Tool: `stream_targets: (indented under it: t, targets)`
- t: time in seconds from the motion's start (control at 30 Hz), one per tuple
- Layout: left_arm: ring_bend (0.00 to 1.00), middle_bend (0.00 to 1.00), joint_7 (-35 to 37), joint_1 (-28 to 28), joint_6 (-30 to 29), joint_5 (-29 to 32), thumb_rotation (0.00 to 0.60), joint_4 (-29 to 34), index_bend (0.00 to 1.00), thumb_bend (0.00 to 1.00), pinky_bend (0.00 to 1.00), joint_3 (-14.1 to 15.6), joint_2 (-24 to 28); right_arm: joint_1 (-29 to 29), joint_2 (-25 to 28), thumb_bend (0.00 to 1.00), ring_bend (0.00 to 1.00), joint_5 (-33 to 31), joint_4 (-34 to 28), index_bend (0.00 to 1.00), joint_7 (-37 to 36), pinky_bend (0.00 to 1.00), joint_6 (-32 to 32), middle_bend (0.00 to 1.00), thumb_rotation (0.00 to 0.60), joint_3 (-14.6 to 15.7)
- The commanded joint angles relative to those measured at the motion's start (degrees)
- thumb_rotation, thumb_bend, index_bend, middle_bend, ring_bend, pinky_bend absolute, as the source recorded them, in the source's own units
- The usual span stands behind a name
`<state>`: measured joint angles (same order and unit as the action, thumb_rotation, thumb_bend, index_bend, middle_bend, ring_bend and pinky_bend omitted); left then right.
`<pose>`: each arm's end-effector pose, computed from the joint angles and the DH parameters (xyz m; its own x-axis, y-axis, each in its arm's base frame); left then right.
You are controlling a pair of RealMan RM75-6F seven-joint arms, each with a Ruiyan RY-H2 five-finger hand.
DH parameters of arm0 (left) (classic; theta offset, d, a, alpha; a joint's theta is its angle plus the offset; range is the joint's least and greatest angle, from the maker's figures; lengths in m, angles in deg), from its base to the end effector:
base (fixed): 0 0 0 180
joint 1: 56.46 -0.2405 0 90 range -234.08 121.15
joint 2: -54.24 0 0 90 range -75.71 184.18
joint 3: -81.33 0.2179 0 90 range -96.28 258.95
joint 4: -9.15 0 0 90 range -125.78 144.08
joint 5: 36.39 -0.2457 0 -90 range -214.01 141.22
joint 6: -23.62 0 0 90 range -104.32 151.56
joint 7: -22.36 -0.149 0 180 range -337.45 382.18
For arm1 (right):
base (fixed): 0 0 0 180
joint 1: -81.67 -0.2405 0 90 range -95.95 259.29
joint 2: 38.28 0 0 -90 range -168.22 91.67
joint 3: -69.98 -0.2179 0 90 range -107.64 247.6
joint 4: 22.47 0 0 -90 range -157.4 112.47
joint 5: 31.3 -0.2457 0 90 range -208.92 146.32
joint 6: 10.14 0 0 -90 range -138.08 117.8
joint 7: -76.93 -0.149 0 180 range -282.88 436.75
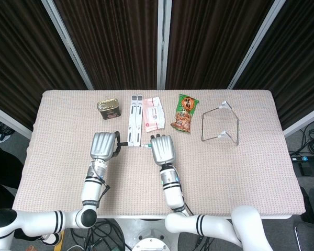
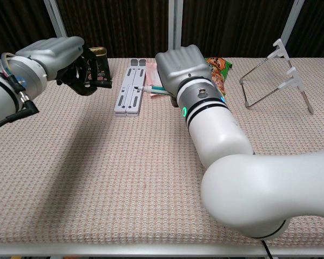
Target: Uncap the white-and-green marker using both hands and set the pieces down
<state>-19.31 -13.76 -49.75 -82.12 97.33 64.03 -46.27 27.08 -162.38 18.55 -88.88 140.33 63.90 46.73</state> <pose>-0.0800 0.3219 -0.0568 0.3951 0.1520 0.9060 0.9185 -0.0810 -0.3870 0.0078 -0.3165 -0.1294 0.6697 -0.0173 0.7424 -0.7306 -0.1946 0.6545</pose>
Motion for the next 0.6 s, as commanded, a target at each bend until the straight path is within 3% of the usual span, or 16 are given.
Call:
stream_targets:
  t: [0.03,0.43,0.6]
  targets:
    - [0.63,0.7,1.27,-1.05,0.07,0.21,0.6,-0.16,0.68,0.38,0.68,0.5,0.76,1.54,1.47,0.38,0.62,0.15,-1.94,0.67,-0.22,0.73,0.37,0.63,0.6,1.27]
    - [0.63,0.7,11.84,-7.64,0.62,-2.47,0.6,-3.94,0.67,0.37,0.68,5.61,-0.42,11.58,10.08,0.38,0.62,-1.27,-10.96,0.67,-0.8,0.74,3.03,0.63,0.6,9.57]
    - [0.53,0.61,14.97,-8.06,2.94,-4.11,0.6,-8.07,0.57,0.3,0.63,6.44,-3.3,13.44,10.6,0.37,0.62,-2.37,-9.53,0.67,-2.99,0.74,1.46,0.62,0.6,10.58]
